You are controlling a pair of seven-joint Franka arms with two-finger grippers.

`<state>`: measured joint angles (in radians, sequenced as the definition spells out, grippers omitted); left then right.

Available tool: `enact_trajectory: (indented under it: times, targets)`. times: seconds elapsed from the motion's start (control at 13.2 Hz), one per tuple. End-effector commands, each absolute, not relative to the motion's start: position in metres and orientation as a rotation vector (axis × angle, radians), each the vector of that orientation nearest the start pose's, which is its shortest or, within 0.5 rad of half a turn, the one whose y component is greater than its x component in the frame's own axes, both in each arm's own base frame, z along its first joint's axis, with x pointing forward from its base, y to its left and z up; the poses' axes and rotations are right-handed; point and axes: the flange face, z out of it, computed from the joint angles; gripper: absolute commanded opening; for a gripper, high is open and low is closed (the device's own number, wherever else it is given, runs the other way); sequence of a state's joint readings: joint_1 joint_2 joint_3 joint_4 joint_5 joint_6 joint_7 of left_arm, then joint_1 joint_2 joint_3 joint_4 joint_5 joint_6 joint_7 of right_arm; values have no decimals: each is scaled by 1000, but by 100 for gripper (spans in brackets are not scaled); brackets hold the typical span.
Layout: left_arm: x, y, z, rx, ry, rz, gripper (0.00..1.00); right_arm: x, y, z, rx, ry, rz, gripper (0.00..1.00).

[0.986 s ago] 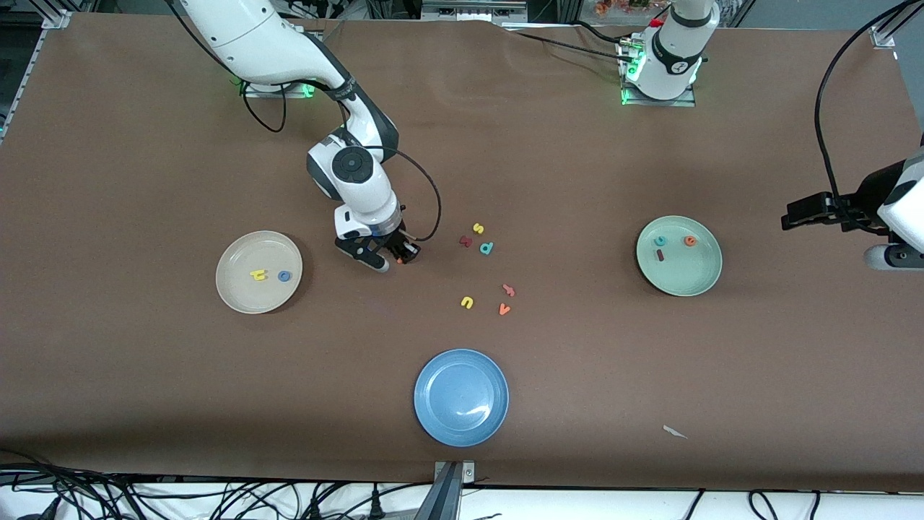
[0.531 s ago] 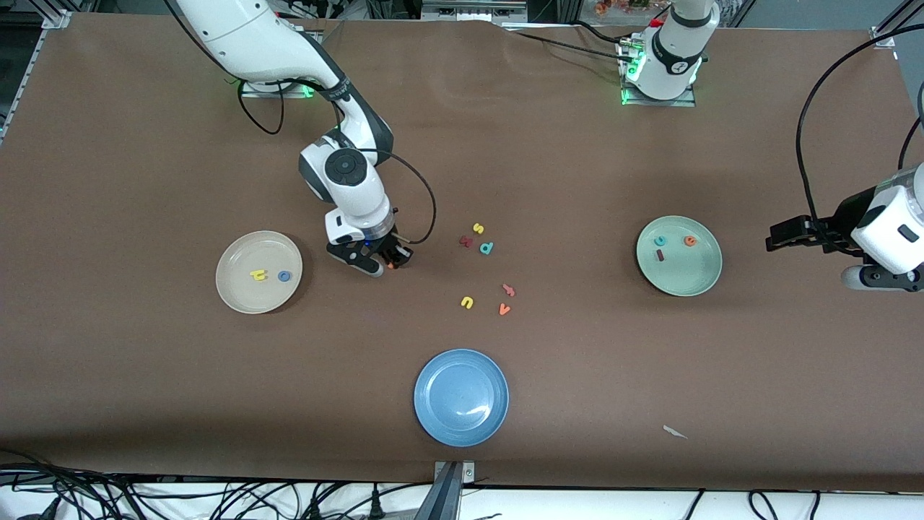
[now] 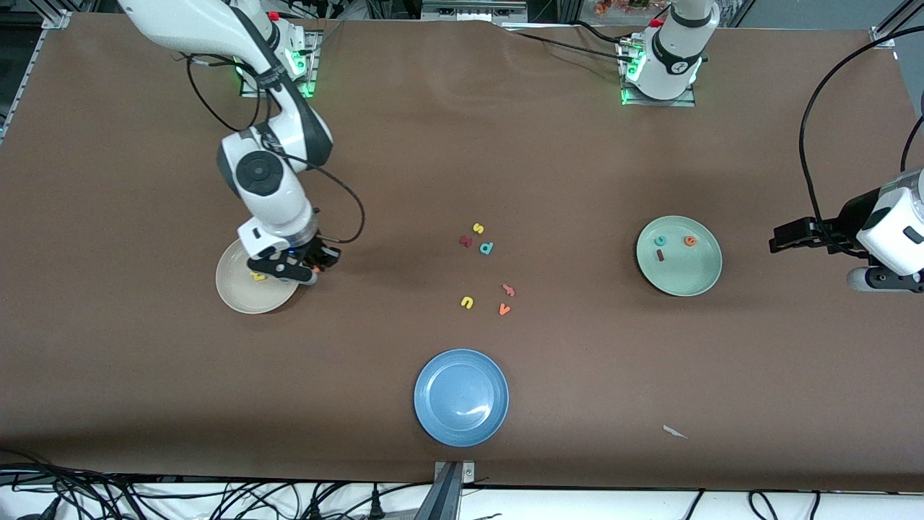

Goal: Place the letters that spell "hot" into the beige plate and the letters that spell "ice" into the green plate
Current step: 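Carry the orange letter onto the cream plate and open the right gripper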

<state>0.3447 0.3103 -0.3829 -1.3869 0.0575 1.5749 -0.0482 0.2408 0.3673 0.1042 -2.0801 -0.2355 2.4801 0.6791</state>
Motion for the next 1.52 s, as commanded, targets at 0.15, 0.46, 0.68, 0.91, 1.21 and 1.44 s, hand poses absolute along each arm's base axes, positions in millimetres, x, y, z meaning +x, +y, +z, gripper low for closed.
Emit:
enact_trajectory:
  times: [0.15, 0.46, 0.68, 0.91, 1.21, 1.44]
  targets:
    - [632, 16, 537, -3190, -3, 176, 100, 527, 127, 261, -3204, 28, 93, 8]
    - [632, 16, 537, -3189, 10, 176, 100, 530, 92, 260, -3208, -38, 159, 26]
    - [632, 16, 536, -3189, 12, 183, 100, 530, 92, 261, -3209, -36, 158, 100]
    - [632, 16, 535, -3189, 12, 185, 100, 534, 92, 271, -3209, -27, 141, 100]
    - [632, 17, 534, -3188, 10, 190, 100, 560, 101, 363, -3160, 68, 274, 100]
    - [632, 16, 534, -3189, 13, 190, 100, 579, 104, 435, -3159, 54, 311, 100]
